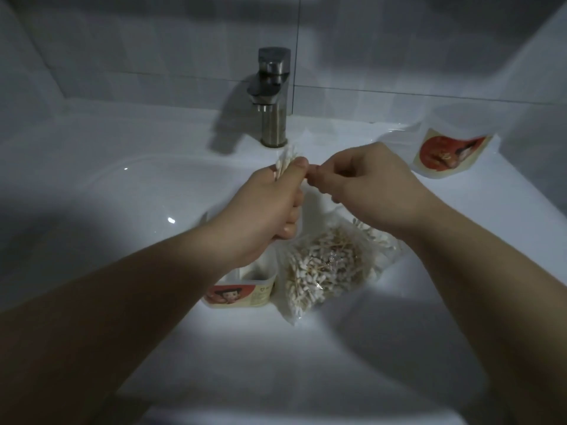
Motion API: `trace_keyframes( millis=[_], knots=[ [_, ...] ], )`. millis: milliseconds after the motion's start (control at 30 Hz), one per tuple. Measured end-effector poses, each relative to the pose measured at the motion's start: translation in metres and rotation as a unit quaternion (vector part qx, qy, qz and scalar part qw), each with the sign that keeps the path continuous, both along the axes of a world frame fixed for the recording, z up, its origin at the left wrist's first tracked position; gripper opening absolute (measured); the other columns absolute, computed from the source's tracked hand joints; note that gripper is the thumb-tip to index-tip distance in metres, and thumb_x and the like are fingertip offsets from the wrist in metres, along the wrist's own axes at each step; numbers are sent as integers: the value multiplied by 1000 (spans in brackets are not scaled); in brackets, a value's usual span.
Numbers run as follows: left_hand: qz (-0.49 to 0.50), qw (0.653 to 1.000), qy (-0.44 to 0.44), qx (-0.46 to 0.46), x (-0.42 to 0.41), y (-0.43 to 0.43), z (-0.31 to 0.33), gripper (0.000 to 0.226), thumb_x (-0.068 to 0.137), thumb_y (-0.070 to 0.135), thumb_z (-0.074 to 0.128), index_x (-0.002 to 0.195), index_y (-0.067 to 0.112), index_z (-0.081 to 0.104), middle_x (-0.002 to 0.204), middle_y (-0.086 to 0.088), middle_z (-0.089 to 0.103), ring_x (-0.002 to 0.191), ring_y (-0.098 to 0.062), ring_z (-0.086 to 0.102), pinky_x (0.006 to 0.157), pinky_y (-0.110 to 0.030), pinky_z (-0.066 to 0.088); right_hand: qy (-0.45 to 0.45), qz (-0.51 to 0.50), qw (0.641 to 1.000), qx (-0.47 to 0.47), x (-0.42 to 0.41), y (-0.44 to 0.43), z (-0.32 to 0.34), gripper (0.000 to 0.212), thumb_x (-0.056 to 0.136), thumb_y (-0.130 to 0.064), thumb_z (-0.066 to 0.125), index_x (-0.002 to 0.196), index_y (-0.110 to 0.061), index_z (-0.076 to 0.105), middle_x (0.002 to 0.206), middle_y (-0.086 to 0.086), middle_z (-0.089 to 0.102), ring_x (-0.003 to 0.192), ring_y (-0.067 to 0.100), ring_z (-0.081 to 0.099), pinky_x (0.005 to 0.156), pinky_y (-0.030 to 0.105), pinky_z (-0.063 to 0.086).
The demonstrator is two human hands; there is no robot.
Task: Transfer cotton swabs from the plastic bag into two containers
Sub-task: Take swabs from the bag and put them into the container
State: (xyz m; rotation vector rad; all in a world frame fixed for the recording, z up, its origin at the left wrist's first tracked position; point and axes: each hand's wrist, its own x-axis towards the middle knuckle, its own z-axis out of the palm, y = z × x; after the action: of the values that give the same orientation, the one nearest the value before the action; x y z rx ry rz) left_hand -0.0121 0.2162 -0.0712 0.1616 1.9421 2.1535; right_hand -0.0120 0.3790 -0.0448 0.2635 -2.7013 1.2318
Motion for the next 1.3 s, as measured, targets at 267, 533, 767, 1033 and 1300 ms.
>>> trace_keyframes(
  millis=[267, 533, 767, 1033, 1300],
  knots=[
    [4, 998, -9, -59, -3, -5, -3, 47, 103, 44, 49, 62, 30, 32, 58, 6, 20, 46, -12, 17, 44, -24, 16, -154, -121, 947, 255, -4, 30, 17, 28, 91, -24, 57, 80, -6, 76, 66, 11, 74, 62, 25, 74, 73, 38, 63],
    [-43, 998, -45, -22, -2, -5, -3, 54, 83, 75, 50, 61, 30, 34, 58, 6, 21, 42, -11, 18, 37, -19, 18, -217, 18, 952, 216, 1, 22, 5, 31, 79, -19, 61, 100, -35, 76, 91, -4, 75, 69, 16, 75, 67, 34, 65],
    [-32, 992, -107, 52, -6, -7, -1, 69, 87, 84, 36, 53, 24, 32, 50, 5, 21, 39, -12, 16, 39, -23, 17, -156, 76, 948, 266, 1, 17, 4, 20, 84, -28, 69, 93, -45, 75, 85, -22, 70, 68, -3, 65, 64, 17, 50],
    [-1, 988, -113, 104, -4, -7, 4, 60, 100, 59, 41, 52, 24, 32, 50, 4, 21, 38, -12, 18, 37, -23, 23, -96, 60, 977, 179, -2, 16, 3, 5, 79, -30, 77, 76, -33, 77, 72, -22, 72, 68, -4, 66, 70, 23, 55],
    [15, 992, -91, 87, -5, -11, 3, 58, 100, 47, 45, 49, 25, 27, 49, 4, 19, 39, -14, 17, 40, -26, 23, -77, 47, 995, 51, -1, 16, 10, 8, 86, -15, 76, 80, -20, 77, 66, -3, 75, 60, 11, 73, 62, 21, 60]
  ],
)
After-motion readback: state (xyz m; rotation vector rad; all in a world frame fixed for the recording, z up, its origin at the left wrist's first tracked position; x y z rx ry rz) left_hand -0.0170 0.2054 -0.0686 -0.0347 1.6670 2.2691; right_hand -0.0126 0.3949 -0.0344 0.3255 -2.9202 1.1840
